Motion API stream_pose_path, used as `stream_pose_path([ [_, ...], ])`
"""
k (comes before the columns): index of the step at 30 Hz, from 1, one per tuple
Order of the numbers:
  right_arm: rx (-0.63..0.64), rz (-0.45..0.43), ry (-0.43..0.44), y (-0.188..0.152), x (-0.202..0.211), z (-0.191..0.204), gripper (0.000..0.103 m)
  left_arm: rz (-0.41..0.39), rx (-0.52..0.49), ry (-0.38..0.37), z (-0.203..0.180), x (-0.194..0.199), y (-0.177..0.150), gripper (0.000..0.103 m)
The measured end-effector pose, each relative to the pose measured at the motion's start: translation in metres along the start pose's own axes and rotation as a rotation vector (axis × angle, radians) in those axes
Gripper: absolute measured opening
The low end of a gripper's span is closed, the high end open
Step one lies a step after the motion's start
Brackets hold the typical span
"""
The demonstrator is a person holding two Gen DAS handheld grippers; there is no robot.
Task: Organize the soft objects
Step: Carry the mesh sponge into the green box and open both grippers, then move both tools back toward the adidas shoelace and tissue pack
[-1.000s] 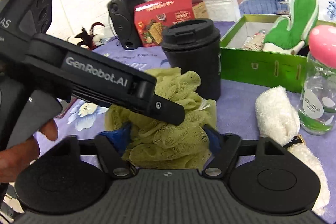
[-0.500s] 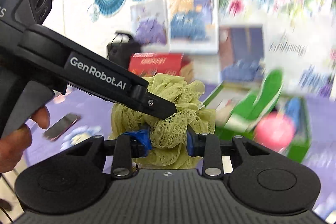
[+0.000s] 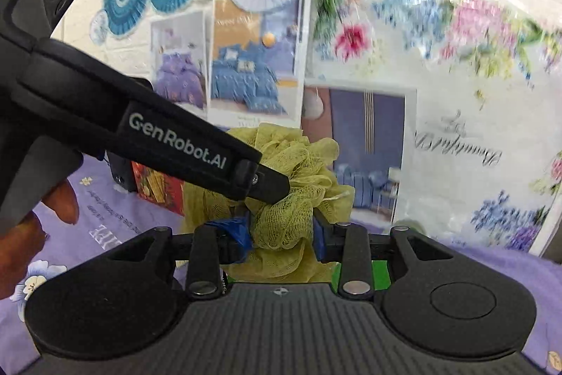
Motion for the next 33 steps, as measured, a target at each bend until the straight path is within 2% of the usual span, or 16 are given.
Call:
stream_pose_path([
  [1, -0.019, 0.012, -0.010, -0.002, -0.006, -0.006, 0.022, 0.013, -0.010, 0.022, 0.002, -0.010, -0.002, 0.075],
  [2, -0.035, 0.014, -0.030, -0.004, -0.009, -0.010, 0.022, 0.018, -0.024, 0.059, 0.005, -0.018, -0.003, 0.086],
  [3, -0.045, 0.007, -0.052, -0.005, -0.009, -0.014, 0.022, 0.009, -0.040, 0.087, 0.006, -0.023, -0.005, 0.086],
  [4, -0.050, 0.000, -0.068, -0.005, -0.009, -0.018, 0.025, -0.004, -0.047, 0.094, 0.007, -0.025, -0.005, 0.089],
  [6, -0.048, 0.001, -0.084, -0.007, -0.009, -0.023, 0.024, -0.013, -0.036, 0.098, 0.010, -0.027, -0.004, 0.096],
  [7, -0.044, -0.007, -0.096, -0.008, -0.008, -0.025, 0.025, -0.021, -0.032, 0.100, 0.011, -0.027, -0.004, 0.103],
  [12, -0.058, -0.023, -0.134, -0.008, -0.001, -0.033, 0.026, -0.042, -0.041, 0.100, 0.009, -0.018, -0.002, 0.102],
  [17, -0.073, -0.049, -0.147, -0.003, 0.015, -0.028, 0.028, -0.063, -0.043, 0.095, 0.008, 0.011, -0.004, 0.102],
  [25, -0.080, -0.105, -0.190, -0.001, 0.078, -0.005, 0.031, -0.123, -0.054, 0.111, -0.002, 0.085, -0.025, 0.102],
  [33, -0.111, -0.113, -0.241, -0.019, 0.137, 0.020, 0.033, -0.127, -0.055, 0.128, -0.004, 0.145, -0.060, 0.102],
])
Point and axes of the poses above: each gripper's, at about its wrist camera, not at the fingertips, and x roughly against the way its jaws point, z to its left, y to its top, the point moved 3 cm from there along -x, roughly the way its jaws point, and after that the axes turned 14 degrees about -z, right-handed, at the moved point
